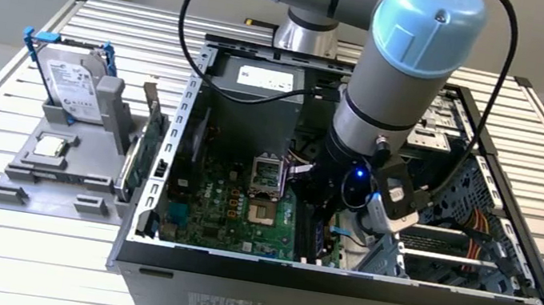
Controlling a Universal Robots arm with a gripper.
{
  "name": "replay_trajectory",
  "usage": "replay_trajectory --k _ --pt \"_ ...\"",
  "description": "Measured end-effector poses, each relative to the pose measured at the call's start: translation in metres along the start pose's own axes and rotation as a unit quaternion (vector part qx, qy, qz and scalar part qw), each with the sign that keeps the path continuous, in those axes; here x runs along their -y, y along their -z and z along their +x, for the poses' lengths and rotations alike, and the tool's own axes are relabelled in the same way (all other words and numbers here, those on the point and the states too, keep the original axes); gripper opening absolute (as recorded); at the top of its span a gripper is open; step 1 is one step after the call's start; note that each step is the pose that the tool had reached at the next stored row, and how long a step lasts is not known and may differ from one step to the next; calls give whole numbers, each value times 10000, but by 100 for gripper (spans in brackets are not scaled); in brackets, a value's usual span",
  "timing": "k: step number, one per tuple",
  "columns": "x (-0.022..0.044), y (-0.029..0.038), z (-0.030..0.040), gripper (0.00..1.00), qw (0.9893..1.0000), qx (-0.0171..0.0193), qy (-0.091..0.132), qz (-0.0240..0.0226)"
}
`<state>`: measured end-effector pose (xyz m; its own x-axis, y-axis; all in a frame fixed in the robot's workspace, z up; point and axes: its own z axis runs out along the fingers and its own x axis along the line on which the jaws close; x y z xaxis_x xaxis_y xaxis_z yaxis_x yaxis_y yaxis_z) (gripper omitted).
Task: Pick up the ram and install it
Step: 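Insert the ram into the slot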
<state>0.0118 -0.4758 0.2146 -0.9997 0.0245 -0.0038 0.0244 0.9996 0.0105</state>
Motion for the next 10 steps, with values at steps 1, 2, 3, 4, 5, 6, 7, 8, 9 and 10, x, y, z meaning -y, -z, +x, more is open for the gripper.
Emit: replay_trajectory --k 1,2,3,4,5,6,7,8,9,10 --pt "0 18 0 100 10000 0 0 0" --pt "-1 49 0 100 10000 0 0 0" --pt "-1 91 -1 100 10000 0 0 0" --pt "-2 133 -1 100 10000 0 0 0" --pt "-2 173 -1 100 10000 0 0 -1" --pt "-2 214 -1 100 10000 0 0 1" --pt "-3 239 -1 100 10000 0 0 0" --pt "1 274 -1 100 10000 0 0 0" --pt "2 283 -1 0 10000 0 0 0" --pt "3 292 -1 0 10000 0 0 0"
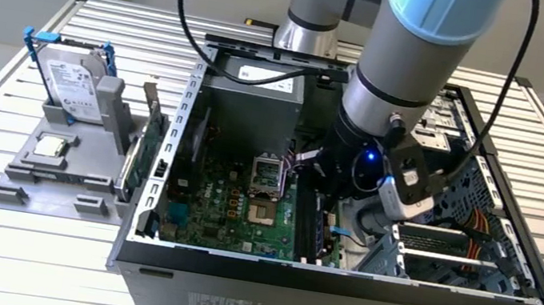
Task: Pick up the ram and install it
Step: 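Insert the ram into the slot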
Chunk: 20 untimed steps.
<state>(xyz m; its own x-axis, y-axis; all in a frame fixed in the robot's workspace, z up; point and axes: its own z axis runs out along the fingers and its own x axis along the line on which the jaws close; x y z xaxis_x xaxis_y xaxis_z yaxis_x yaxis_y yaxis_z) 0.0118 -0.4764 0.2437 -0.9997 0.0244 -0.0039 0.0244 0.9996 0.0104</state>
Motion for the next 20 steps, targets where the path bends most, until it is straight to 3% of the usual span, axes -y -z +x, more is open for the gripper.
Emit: replay_trajectory --k 20 --pt "19 170 -1 0 10000 0 0 0"
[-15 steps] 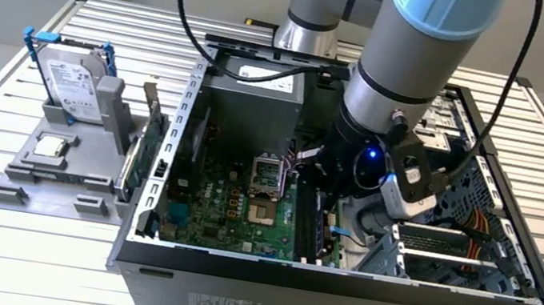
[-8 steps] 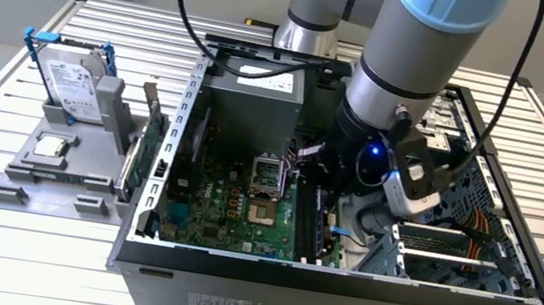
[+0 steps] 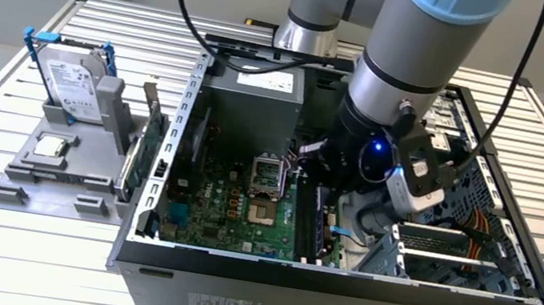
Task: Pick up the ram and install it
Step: 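Insert the ram into the slot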
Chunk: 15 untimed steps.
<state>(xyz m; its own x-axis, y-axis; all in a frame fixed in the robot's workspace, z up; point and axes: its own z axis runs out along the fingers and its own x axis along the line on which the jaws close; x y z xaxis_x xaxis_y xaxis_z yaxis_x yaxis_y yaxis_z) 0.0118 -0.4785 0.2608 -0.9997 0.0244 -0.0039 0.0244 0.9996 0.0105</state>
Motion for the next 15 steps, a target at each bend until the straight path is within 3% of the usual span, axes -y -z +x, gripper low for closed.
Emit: replay_trajectory --k 6,10,15 --pt "3 29 0 0 10000 0 40 -1" --pt "3 30 0 0 9995 -3 320 -2" --pt "3 30 0 0 9979 -7 655 -2"
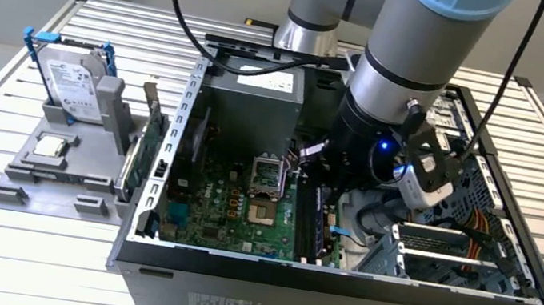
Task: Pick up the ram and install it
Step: 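Insert the ram into the slot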
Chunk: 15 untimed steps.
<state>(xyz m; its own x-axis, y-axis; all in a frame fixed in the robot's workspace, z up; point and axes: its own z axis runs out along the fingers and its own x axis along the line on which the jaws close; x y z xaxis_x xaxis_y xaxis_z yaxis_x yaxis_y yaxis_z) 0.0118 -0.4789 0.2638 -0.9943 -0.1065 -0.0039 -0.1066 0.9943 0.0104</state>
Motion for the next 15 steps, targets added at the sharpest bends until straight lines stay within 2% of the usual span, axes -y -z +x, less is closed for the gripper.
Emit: replay_trajectory --k 4,7,15 --pt "0 0 0 0 9997 -3 252 -1" --pt "0 -1 0 0 9990 -5 443 -1" --pt "0 -2 0 0 9959 -9 900 -4"
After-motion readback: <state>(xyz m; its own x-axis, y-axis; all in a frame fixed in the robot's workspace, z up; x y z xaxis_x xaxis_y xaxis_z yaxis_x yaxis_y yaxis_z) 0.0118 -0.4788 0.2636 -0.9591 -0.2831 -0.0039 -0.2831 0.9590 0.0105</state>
